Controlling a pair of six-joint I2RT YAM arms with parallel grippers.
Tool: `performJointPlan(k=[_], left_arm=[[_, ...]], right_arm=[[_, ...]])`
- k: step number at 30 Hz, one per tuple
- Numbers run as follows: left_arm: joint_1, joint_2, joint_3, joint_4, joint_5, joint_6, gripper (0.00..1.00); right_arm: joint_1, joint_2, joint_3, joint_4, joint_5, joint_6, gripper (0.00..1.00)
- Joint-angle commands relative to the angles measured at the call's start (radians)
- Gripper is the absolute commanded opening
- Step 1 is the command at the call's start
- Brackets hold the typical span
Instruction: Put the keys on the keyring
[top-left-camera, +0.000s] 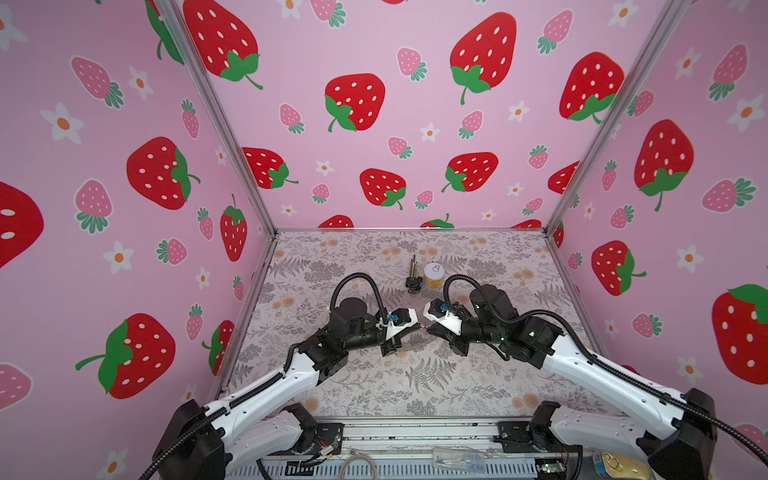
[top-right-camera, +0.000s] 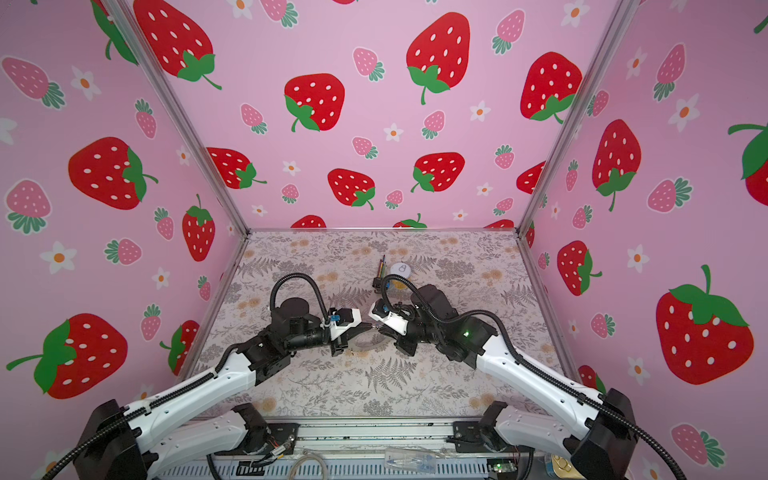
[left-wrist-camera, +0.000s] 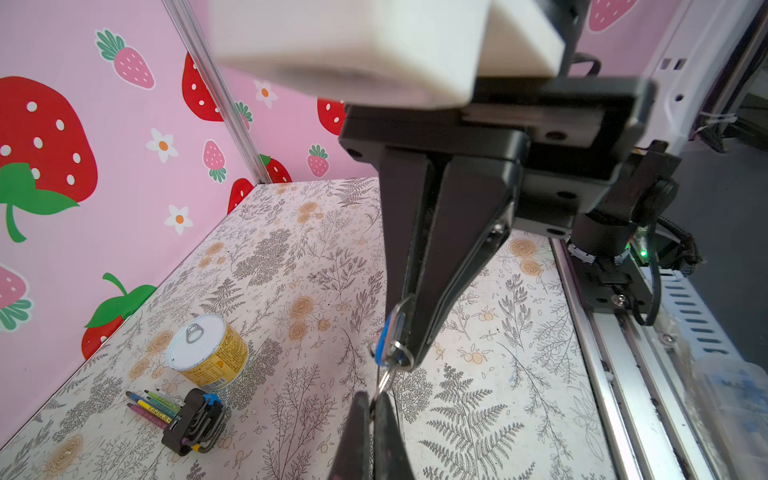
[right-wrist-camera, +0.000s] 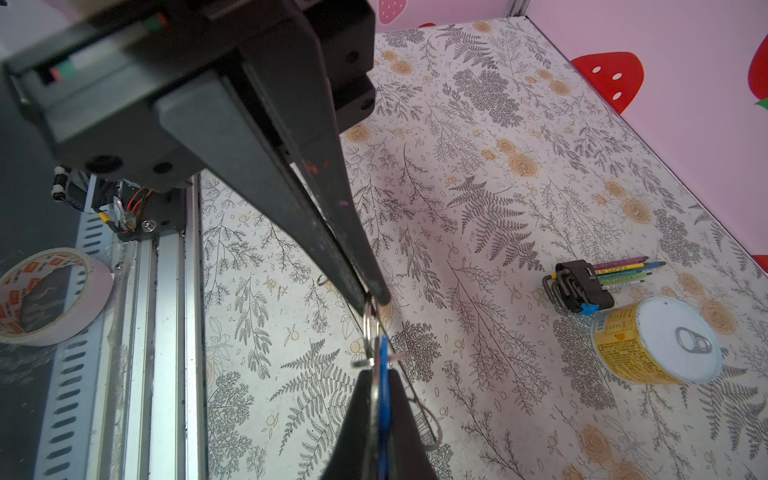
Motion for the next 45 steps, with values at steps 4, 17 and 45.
performJointPlan(k=[4,17,45], left_arm=[[-0.006,0.021,0.036,0.01,0.014,-0.009,0.0],[-0.014,0.027,0.042,0.004,-0.031,-0.032,0.0],[0.212,-0.297,0.015,-0.209,-0.839,-0.312,0.82]], right_arm=[[-0.003,-0.007,0.038,0.045,-0.021,0.001,0.0],[-0.002,0.054,0.049,0.026,0.037,-0.023,0.0],[0.004,0.618,0.44,0.13,-0.051,-0.261,0.0]])
